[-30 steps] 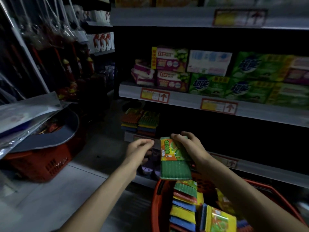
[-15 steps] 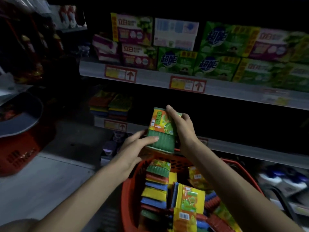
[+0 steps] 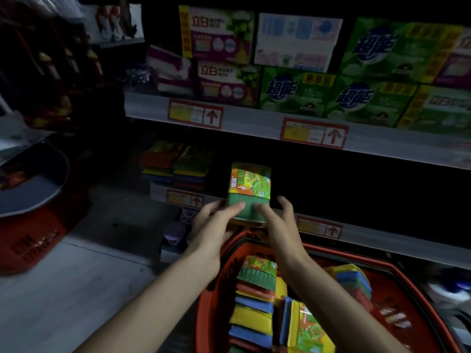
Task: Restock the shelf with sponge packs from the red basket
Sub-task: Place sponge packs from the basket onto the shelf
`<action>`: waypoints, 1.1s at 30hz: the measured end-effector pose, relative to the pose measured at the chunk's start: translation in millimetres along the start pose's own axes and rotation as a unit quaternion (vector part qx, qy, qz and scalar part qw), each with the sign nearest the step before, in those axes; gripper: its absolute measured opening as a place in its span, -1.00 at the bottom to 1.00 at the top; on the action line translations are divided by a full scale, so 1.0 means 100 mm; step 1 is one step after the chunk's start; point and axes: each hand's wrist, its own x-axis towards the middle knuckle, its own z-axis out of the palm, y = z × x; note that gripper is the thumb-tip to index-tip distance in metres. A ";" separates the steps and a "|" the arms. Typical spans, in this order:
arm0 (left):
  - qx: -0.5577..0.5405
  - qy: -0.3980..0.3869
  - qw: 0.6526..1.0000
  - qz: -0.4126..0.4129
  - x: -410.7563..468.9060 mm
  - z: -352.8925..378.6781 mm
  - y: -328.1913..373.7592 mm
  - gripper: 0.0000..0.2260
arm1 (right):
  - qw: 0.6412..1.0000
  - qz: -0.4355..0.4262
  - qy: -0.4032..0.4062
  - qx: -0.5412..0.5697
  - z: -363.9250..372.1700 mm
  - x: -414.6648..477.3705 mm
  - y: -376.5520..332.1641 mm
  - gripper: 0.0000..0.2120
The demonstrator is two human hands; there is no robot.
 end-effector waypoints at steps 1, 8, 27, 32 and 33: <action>-0.014 0.014 1.000 0.005 0.06 0.01 -0.01 -0.63 | 1.000 -0.015 0.016 -0.010 0.04 -0.02 0.03 -0.45; 0.045 0.072 0.992 0.097 0.31 0.05 0.11 -0.64 | 0.992 -0.072 0.075 -0.064 0.28 0.14 0.10 -0.65; 0.178 0.038 0.980 0.078 0.69 -0.15 0.21 -0.47 | 0.978 -0.074 0.073 -0.178 0.56 0.74 0.13 -0.51; 0.155 0.045 0.985 0.054 0.65 -0.13 0.26 -0.75 | 0.976 -0.080 0.050 -0.194 0.59 0.74 0.10 -0.44; 0.152 0.051 0.986 0.051 0.67 -0.14 0.26 -0.81 | 0.977 -0.080 0.047 -0.193 0.59 0.74 0.09 -0.42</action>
